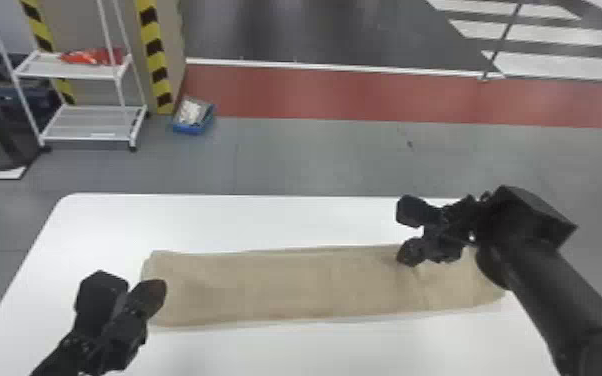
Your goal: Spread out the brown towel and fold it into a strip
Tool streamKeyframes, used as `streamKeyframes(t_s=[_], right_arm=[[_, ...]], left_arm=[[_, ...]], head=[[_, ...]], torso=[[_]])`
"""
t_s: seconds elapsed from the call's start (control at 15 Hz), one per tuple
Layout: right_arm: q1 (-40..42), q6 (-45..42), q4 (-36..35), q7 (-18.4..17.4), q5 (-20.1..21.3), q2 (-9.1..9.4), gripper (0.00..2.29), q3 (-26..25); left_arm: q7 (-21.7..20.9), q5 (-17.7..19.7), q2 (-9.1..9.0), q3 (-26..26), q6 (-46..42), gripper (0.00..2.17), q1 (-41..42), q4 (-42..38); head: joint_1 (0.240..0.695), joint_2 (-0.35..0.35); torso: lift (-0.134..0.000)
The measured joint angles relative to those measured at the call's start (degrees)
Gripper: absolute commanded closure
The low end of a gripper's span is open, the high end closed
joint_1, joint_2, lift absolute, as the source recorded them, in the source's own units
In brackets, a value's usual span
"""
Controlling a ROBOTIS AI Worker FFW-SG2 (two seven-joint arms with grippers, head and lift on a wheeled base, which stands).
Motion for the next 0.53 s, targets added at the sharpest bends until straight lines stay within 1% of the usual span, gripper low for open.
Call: streamKeyframes(t_s=[0.13, 0.27, 0.47, 0.53], right_arm=[[0.0, 0.7, -1.0, 0.3, -0.3, 0.06, 1.33, -0.6], [0.9, 2.3, -4.2, 0.0, -1.8, 0.37, 1.33, -2.2], [1.9, 4.4, -5.7, -3.1, -2.2, 0.66, 1.3, -2.3], [2.2, 4.7, -5.7, -3.5, -1.9, 0.85, 0.92, -2.1]], left_arm=[[0.0, -0.1, 0.0, 0.0, 0.1, 1.22, -0.1, 0.0], [-0.1, -0.1, 0.0, 0.0, 0.2, 1.22, -0.3, 0.0], [-0.4, -0.1, 0.05, 0.1, 0.2, 1.22, -0.3, 0.0], [-0.4, -0.1, 0.06, 0.1, 0.1, 1.22, -0.3, 0.0]], head=[[0.695, -0.111], [0.695, -0.111], [0.695, -0.118], [0.695, -0.117]], torso=[[0.0], [0.0], [0.0], [0.0]])
